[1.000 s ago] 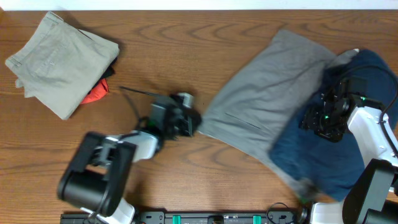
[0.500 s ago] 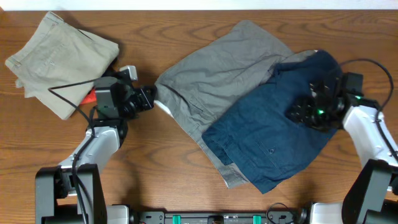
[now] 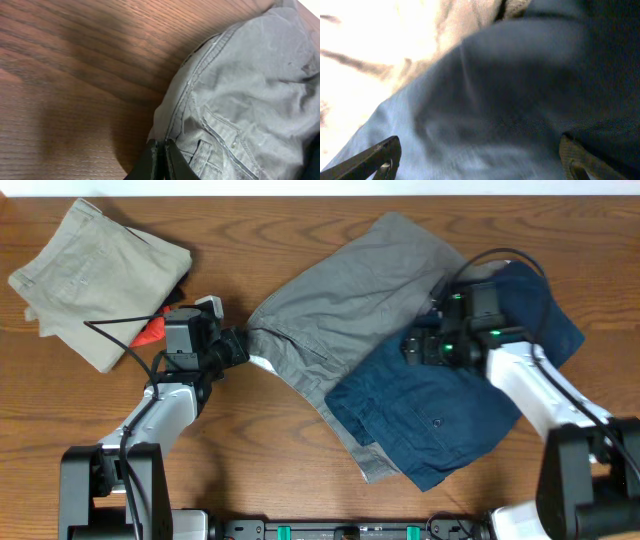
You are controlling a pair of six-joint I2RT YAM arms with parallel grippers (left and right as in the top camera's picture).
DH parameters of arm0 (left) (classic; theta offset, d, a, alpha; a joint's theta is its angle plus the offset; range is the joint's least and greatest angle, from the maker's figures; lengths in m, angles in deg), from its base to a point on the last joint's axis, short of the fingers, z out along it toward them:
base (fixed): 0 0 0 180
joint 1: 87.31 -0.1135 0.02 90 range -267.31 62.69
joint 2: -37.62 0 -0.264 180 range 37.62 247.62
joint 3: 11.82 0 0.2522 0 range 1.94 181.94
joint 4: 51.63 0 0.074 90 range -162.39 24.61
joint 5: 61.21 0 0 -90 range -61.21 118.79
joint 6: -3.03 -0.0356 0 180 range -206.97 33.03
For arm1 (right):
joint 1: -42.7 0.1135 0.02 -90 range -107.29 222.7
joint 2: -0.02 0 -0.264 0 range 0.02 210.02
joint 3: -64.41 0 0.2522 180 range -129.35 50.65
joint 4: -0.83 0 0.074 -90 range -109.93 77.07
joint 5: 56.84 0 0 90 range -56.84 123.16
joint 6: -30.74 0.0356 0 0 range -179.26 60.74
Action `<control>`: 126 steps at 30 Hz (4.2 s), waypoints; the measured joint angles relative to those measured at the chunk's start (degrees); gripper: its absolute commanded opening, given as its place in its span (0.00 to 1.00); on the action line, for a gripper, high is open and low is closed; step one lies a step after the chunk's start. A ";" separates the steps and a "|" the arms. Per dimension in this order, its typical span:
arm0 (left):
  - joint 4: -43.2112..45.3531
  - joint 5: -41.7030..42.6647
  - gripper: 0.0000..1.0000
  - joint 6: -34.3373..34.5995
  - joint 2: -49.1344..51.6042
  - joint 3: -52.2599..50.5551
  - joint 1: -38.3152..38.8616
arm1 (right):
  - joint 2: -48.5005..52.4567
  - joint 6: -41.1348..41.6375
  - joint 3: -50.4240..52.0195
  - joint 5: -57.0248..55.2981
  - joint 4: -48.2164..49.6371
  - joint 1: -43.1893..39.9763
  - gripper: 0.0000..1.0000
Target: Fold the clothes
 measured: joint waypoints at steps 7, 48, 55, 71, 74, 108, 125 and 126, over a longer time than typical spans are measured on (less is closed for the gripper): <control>0.00 -0.68 0.06 -0.13 0.00 0.00 0.00 | 6.54 3.37 0.00 -7.45 3.93 3.13 0.01; -5.44 -13.57 0.98 -1.90 -1.84 7.56 -1.38 | -17.99 3.58 -8.26 -10.86 -15.52 -40.72 0.38; -31.76 -13.77 0.98 -1.62 -8.87 8.22 0.42 | -18.58 -2.21 -8.26 0.46 -27.85 -31.26 0.38; -37.90 -3.23 0.98 -1.60 -2.91 6.49 13.11 | -4.74 -0.87 8.41 -8.70 -17.25 -29.18 0.36; -37.86 -2.86 0.98 -1.60 -0.68 6.43 15.58 | -3.56 4.46 8.48 -16.70 -17.03 -32.87 0.48; -32.72 4.74 0.98 -6.25 1.62 6.36 20.20 | 1.86 -4.57 5.18 -5.62 -1.44 -32.94 0.38; -32.57 4.76 0.98 -7.52 2.73 6.36 20.20 | -7.72 6.05 4.50 -1.51 -2.16 -43.85 0.52; -32.48 5.01 0.98 -7.61 2.82 6.38 20.20 | -9.16 4.92 4.48 1.01 -2.75 -42.91 0.52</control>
